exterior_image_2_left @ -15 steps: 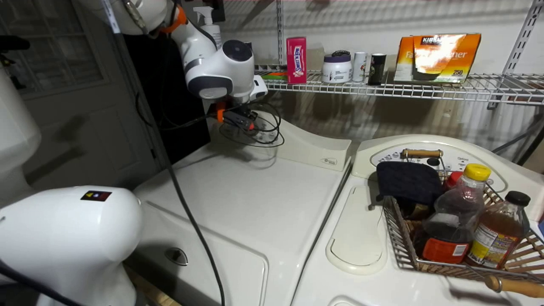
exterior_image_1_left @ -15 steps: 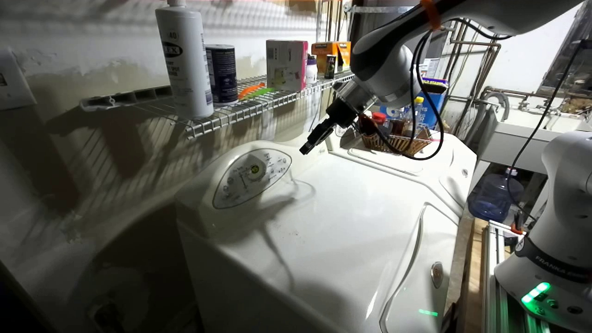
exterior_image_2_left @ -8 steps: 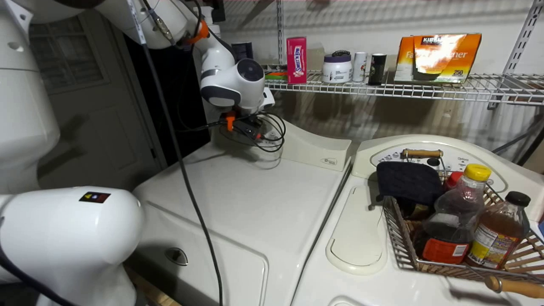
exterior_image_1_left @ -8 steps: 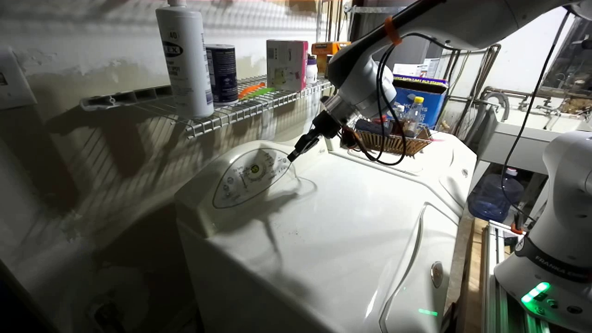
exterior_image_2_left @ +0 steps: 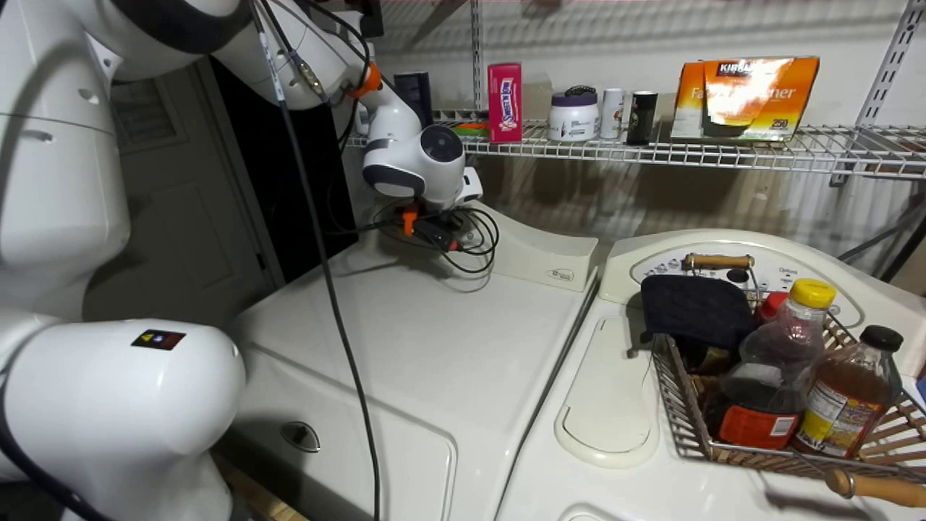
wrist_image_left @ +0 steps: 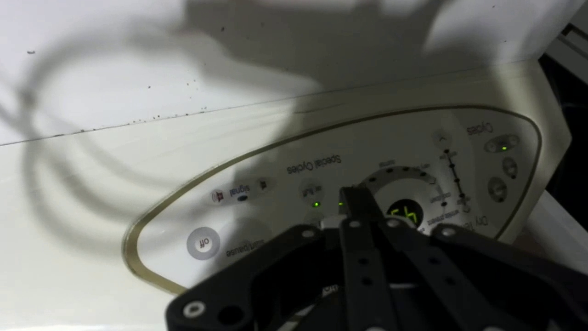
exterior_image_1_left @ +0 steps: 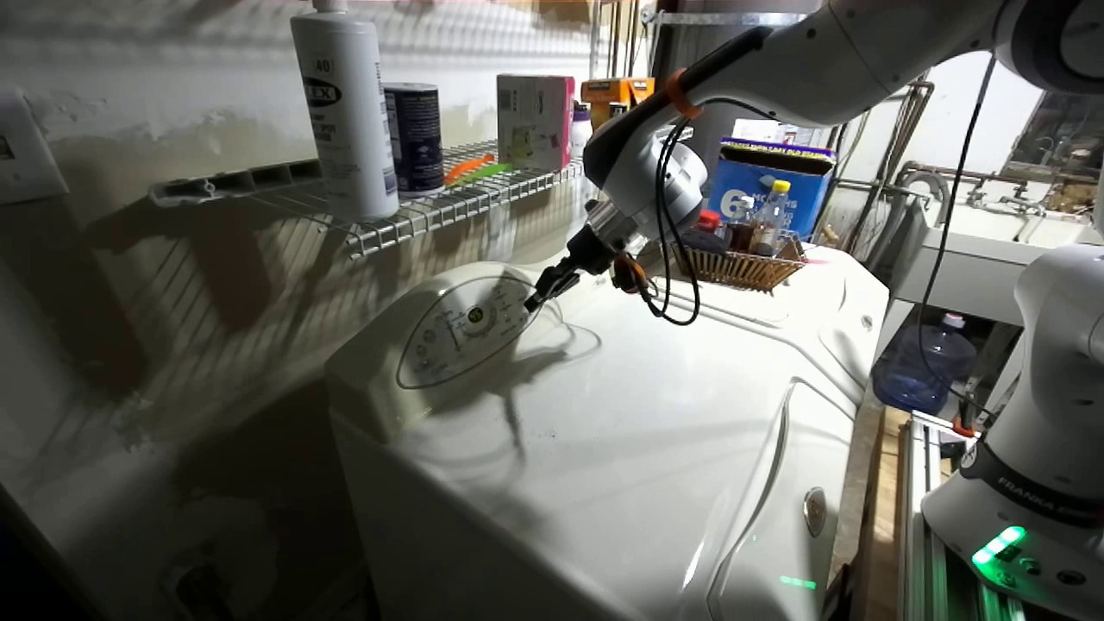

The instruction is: Push the middle button in the first column of the right half of the washing machine button display

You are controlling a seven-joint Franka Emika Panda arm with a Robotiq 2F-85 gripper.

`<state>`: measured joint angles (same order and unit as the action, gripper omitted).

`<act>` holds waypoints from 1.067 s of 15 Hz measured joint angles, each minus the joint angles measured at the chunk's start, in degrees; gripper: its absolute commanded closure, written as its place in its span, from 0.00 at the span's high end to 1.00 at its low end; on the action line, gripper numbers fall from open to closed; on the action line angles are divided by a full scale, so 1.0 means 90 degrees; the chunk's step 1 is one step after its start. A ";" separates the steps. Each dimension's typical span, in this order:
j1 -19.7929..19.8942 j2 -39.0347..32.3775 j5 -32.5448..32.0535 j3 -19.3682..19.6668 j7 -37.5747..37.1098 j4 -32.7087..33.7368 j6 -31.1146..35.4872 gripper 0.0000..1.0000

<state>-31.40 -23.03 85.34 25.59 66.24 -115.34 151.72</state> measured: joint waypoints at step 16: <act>0.0108 -0.0789 0.0277 -0.0029 -0.0129 0.0865 0.0001 0.00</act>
<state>-30.42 -30.13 87.83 25.33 65.08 -107.55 151.73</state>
